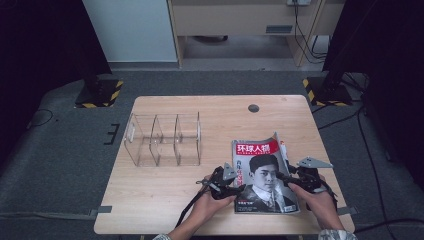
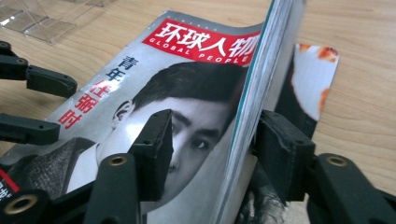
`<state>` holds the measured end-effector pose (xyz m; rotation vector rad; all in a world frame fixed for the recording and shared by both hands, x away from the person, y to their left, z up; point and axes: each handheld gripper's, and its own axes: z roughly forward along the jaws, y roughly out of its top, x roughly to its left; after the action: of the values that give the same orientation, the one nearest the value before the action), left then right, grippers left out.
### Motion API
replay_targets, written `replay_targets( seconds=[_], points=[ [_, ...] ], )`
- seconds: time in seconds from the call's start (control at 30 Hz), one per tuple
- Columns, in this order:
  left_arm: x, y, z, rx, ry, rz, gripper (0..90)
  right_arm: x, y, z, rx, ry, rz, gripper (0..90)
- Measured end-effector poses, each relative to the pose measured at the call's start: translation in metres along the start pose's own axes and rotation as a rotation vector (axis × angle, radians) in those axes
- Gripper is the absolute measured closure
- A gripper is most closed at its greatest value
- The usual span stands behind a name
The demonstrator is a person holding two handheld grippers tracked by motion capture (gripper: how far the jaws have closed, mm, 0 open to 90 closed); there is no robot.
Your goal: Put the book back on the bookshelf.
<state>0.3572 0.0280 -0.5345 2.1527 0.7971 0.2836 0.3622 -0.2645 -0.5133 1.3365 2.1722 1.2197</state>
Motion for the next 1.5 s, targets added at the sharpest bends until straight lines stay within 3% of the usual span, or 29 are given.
replay_targets(
  seconds=[0.1, 0.17, 0.27, 0.37, 0.4, 0.43, 0.47, 0.57, 0.63, 0.67, 0.7, 0.77, 0.8, 0.9, 1.1, 1.27, 1.3, 1.33, 1.43, 1.5],
  points=[
    [-0.001, 0.0, 0.0, -0.001, 0.0, 0.001, 42.7, 0.0, 0.001, 0.006, 0.03, -0.015, -0.004, 32.8],
    [-0.002, 0.0, 0.0, -0.003, -0.001, 0.001, 42.8, -0.001, 0.002, 0.011, 0.054, -0.023, 0.029, 23.8],
    [-0.002, 0.0, 0.0, -0.002, -0.002, 0.001, 42.8, -0.001, 0.002, 0.016, 0.087, -0.041, 0.018, 20.9],
    [-0.002, 0.0, 0.0, -0.002, -0.002, 0.0, 42.9, -0.001, 0.002, 0.015, 0.084, -0.07, -0.007, 32.9],
    [-0.002, 0.0, 0.0, -0.002, -0.005, 0.0, 43.1, 0.002, 0.001, 0.006, 0.061, -0.063, -0.018, 42.3],
    [-0.002, 0.0, 0.0, -0.002, -0.005, 0.0, 43.1, 0.002, 0.001, 0.006, 0.061, -0.063, -0.018, 42.3],
    [-0.002, 0.0, 0.0, -0.002, -0.007, 0.005, 43.1, 0.004, 0.002, -0.001, 0.031, -0.037, -0.042, 48.7],
    [-0.003, 0.001, 0.001, -0.001, -0.01, 0.009, 43.1, 0.005, 0.003, 0.0, 0.032, -0.024, -0.034, 48.4],
    [-0.003, 0.001, 0.001, -0.001, -0.011, 0.009, 43.1, 0.005, 0.002, 0.01, 0.073, -0.037, -0.04, 38.8],
    [-0.003, 0.001, 0.001, -0.001, -0.01, 0.009, 43.1, 0.004, 0.0, 0.017, 0.107, -0.038, -0.039, 35.9],
    [-0.003, 0.001, 0.002, -0.001, -0.009, 0.008, 43.1, 0.004, 0.0, 0.017, 0.107, -0.038, -0.039, 35.9],
    [-0.003, 0.002, 0.003, -0.002, -0.01, 0.008, 43.2, 0.004, 0.001, 0.017, 0.102, -0.048, -0.033, 39.3],
    [-0.003, 0.003, 0.003, -0.002, -0.01, 0.007, 43.3, 0.005, -0.001, 0.014, 0.108, -0.076, -0.062, 47.6],
    [-0.004, 0.004, 0.005, -0.001, -0.012, 0.01, 43.4, 0.005, -0.001, 0.005, 0.091, -0.073, -0.066, 56.8],
    [-0.007, 0.005, 0.006, -0.003, -0.009, 0.009, 43.8, 0.006, -0.001, 0.013, 0.102, -0.083, -0.055, 47.7],
    [-0.008, 0.005, 0.006, -0.003, -0.004, 0.001, 43.6, 0.005, -0.001, 0.011, 0.1, -0.131, -0.073, 68.4],
    [-0.009, 0.005, 0.006, -0.001, -0.004, -0.003, 40.9, 0.005, -0.001, 0.01, 0.084, -0.131, -0.071, 74.9],
    [-0.01, 0.005, 0.007, 0.001, -0.006, 0.0, 40.9, 0.005, -0.001, 0.01, 0.084, -0.131, -0.071, 74.9],
    [-0.013, 0.007, 0.009, 0.014, -0.029, 0.008, 26.4, 0.006, 0.001, 0.008, 0.062, -0.12, -0.064, 82.6],
    [-0.013, 0.007, 0.011, 0.014, -0.055, -0.021, 17.3, 0.007, 0.001, 0.006, 0.047, -0.109, -0.074, 84.0]
  ],
)
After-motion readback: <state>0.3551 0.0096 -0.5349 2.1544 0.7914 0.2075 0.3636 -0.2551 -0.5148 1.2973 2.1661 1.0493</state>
